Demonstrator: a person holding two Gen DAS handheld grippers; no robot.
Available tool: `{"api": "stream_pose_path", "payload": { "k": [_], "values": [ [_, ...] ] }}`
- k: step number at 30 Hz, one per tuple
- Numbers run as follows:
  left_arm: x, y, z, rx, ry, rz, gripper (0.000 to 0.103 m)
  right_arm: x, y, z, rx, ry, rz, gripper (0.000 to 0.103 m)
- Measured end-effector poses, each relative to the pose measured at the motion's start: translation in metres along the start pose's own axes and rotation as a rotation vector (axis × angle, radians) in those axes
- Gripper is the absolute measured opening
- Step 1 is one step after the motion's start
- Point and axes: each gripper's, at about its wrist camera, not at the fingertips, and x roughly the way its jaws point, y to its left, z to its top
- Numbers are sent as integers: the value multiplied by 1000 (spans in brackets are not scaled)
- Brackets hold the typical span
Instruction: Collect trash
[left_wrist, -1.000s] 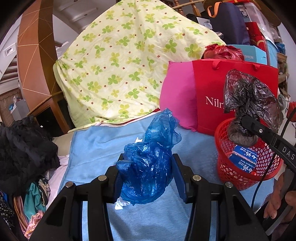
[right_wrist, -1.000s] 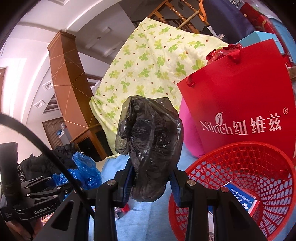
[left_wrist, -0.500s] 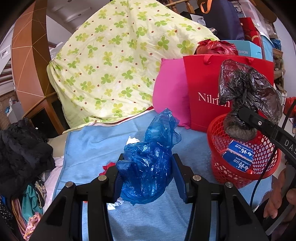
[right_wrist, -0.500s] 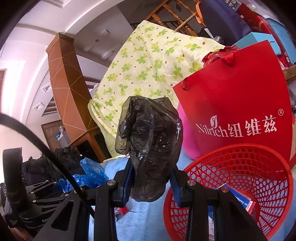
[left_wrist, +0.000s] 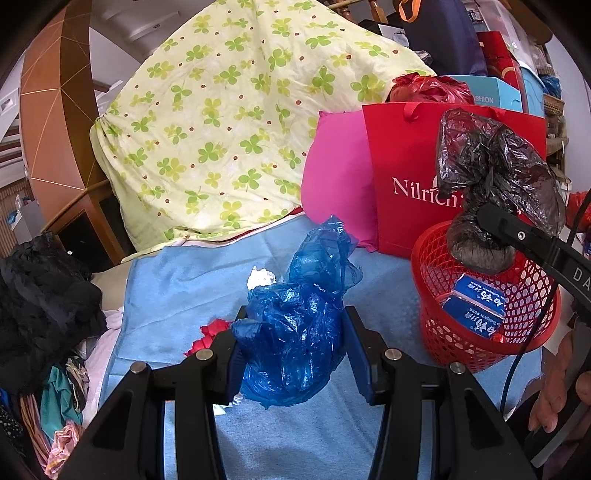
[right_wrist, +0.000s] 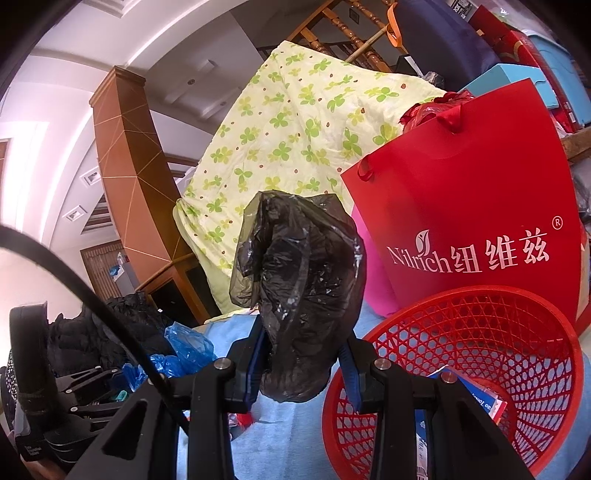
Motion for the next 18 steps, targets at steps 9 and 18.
{"api": "stream_pose_path", "payload": {
  "k": [9,18],
  "values": [
    [4,-6,-2,11,9,-16,51,-3,-2,1,-12,-5,-20,39],
    [13,-22,-2,32,22,-40,51,-13,-16,-1,-6,-5,-63,40]
  ]
}}
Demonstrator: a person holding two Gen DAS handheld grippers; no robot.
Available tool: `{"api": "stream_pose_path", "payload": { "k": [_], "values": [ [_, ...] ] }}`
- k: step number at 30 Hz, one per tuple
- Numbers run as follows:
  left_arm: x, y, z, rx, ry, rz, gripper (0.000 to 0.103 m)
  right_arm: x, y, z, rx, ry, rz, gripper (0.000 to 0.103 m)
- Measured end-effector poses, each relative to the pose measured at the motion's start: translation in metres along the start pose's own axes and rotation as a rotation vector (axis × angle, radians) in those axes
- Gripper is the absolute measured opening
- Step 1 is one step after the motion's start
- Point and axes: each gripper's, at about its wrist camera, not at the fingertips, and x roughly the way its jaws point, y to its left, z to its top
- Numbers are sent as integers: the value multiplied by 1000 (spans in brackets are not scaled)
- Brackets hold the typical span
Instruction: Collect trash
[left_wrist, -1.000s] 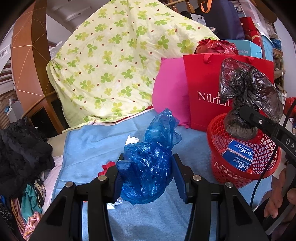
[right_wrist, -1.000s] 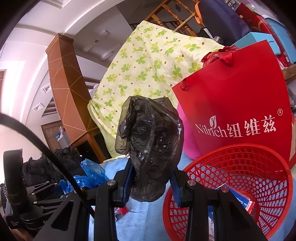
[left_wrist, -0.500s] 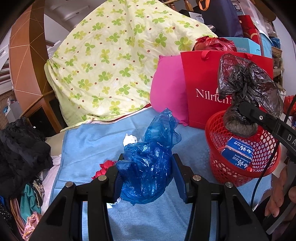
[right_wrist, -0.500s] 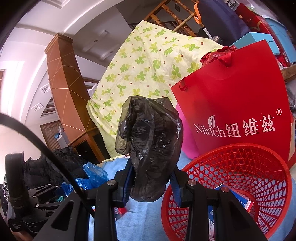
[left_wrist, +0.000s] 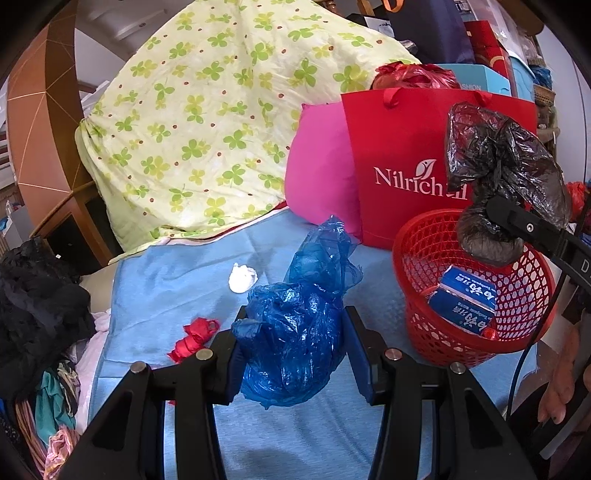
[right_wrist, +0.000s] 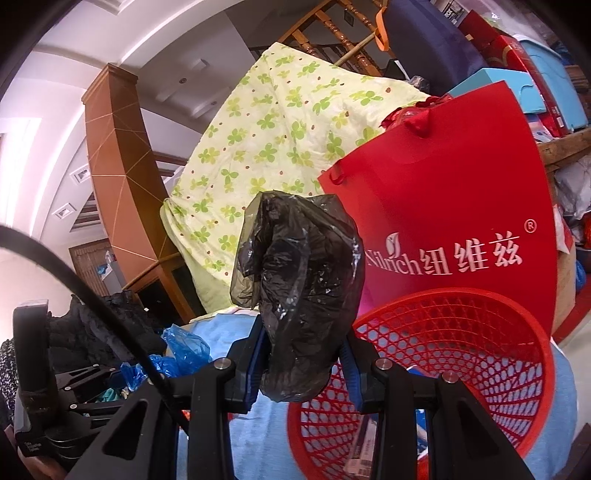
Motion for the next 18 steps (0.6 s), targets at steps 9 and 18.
{"api": "stream_pose_path", "payload": {
  "k": [9,18],
  "values": [
    [3,-13,2,26,4,-11,51,-7,-10,1,39,-11,-16,40],
    [1,-21,6,53,-6,-20,51,-13,-11,0,45,-27,-13,40]
  ]
}}
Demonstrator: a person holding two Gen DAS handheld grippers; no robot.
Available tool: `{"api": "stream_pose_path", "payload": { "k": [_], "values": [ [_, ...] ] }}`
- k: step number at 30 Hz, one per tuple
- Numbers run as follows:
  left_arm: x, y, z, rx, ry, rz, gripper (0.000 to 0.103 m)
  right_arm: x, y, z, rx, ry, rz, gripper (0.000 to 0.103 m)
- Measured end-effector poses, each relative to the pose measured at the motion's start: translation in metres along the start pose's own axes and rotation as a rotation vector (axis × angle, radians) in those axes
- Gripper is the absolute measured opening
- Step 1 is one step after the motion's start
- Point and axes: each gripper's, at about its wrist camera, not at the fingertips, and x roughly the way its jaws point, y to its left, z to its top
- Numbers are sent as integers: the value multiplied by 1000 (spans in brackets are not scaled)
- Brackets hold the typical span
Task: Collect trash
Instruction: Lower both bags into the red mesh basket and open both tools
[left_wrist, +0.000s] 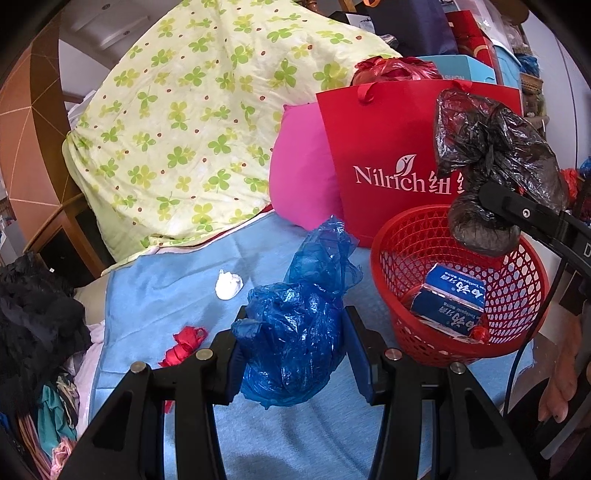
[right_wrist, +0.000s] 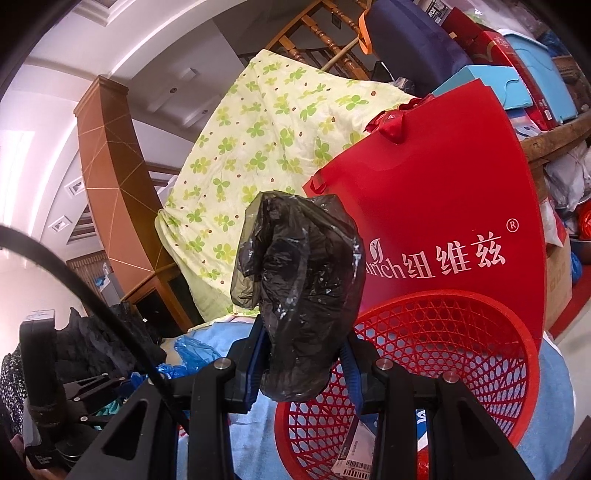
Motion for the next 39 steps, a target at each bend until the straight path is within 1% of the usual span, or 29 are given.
{"api": "stream_pose_path", "payload": {
  "k": [20,27,39],
  "values": [
    [-4,-18,9,51,-28,-29,51,-12,-7,1,53,-28,-4,40],
    [-2,-23,14,66,-36,-35,51,-16,-10,2,73,-36,-13,40],
    [2,-43,25,95,-53,-70,51,-24,-16,1,131,-53,-42,40]
  ]
}}
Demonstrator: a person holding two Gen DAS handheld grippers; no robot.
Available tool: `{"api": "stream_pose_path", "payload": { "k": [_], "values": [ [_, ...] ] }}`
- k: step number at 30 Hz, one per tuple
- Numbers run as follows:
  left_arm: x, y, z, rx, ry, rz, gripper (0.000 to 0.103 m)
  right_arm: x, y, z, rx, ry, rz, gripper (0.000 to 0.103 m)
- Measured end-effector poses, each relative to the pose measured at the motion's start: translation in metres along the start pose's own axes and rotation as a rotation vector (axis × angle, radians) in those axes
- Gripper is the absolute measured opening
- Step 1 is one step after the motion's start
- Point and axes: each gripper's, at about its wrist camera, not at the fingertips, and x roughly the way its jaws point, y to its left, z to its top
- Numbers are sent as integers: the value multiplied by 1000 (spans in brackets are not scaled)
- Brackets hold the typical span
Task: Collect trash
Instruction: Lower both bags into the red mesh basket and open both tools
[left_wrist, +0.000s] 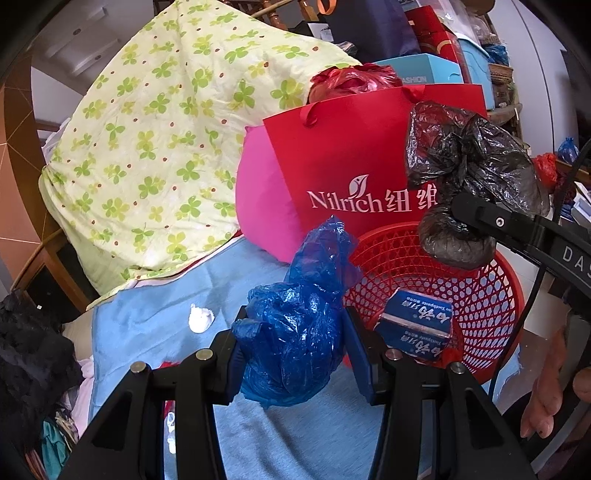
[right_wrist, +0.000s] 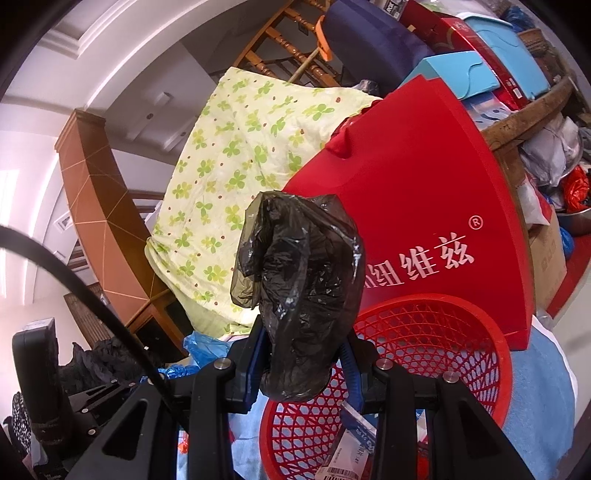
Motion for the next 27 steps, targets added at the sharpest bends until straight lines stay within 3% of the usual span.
{"api": "stream_pose_path", "payload": {
  "k": [4,10,12,14,15,16,21,27],
  "values": [
    [4,-3,1,-20,-1,-51,51,0,-6,1,32,1,-12,40],
    [24,-5,0,-100,23,-243,51,4,-17,1,95,30,-28,41],
    [30,-6,-2,-116,35,-292,59,7,-21,1,113,43,-37,41],
    [36,-7,-6,-125,43,-328,67,9,-25,2,136,54,-45,56],
    [37,-8,-8,-123,43,-330,67,8,-28,2,153,54,-46,67],
    [38,-8,-10,-122,44,-332,67,7,-30,3,164,47,-45,68],
    [37,2,-24,-119,47,-301,67,4,-31,6,160,21,-42,68],
    [33,38,-66,-138,94,-205,67,7,-7,1,65,7,-24,68]
  ]
}}
